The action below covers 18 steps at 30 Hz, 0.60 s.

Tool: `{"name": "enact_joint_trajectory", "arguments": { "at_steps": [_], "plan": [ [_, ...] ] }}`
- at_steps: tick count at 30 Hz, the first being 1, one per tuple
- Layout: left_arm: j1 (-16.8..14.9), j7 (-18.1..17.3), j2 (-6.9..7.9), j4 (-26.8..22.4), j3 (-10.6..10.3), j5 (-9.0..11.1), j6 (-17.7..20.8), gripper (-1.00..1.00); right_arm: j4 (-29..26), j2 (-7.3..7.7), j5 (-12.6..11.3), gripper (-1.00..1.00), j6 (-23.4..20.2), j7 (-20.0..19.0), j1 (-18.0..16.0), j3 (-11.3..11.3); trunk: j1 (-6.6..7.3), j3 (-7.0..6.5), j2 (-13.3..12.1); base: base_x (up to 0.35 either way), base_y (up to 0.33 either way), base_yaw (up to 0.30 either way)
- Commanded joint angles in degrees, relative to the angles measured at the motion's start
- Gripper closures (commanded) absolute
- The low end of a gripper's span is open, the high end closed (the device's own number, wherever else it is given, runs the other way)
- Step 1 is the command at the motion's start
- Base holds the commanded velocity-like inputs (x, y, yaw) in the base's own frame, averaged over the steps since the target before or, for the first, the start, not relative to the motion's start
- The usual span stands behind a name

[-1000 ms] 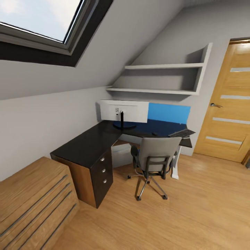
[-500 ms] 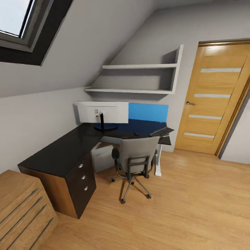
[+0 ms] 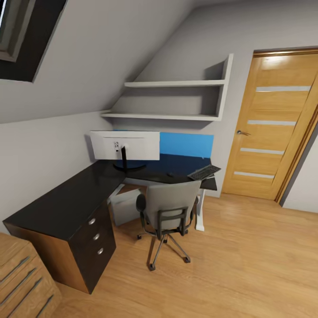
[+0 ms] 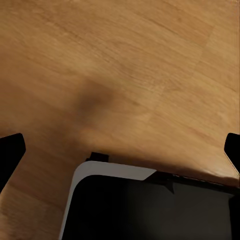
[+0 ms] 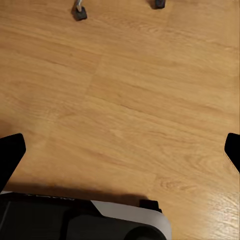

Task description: In the bedroom, organize the workspace by keeping the computer under the desk, ensuring the monitor is on the desk, placing the keyboard on the desk next to the monitor, placing the mouse on the desk next to the keyboard, moving the folder from the swivel chair onto the desk next to the mouse, stacking the notebook on top of the folder with the pen on top of the notebook, and positioning the swivel chair next to the desk.

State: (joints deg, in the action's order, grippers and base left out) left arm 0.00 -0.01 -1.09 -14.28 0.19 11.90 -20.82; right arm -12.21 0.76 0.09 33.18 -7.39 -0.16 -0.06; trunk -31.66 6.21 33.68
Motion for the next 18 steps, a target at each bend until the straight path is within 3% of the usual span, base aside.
{"name": "enact_joint_trajectory", "arguments": {
  "at_steps": [1, 9, 18],
  "plan": [
    [0.00, -0.02, 0.00, -0.05, 0.00, 0.24, -0.10, -1.00, -0.01, 0.02, 0.00, -1.00, 0.13, -0.17, -0.02, -0.03, -0.05, 0.08, 0.07, 0.319, -0.006, -0.050],
    [0.00, -0.07, -0.05, -0.05, -0.01, 0.17, -0.10, -1.00, -0.02, 0.03, 0.00, -1.00, 0.13, -0.17, -0.02, -0.03, -0.05, 0.08, 0.07, 0.250, -0.002, -0.187],
    [0.00, -0.01, 0.00, -0.05, -0.01, 0.16, -0.10, -1.00, -0.01, 0.03, 0.00, -1.00, 0.13, -0.17, -0.02, -0.03, -0.05, 0.08, 0.07, 0.054, 0.000, -0.261]
  ]
}}
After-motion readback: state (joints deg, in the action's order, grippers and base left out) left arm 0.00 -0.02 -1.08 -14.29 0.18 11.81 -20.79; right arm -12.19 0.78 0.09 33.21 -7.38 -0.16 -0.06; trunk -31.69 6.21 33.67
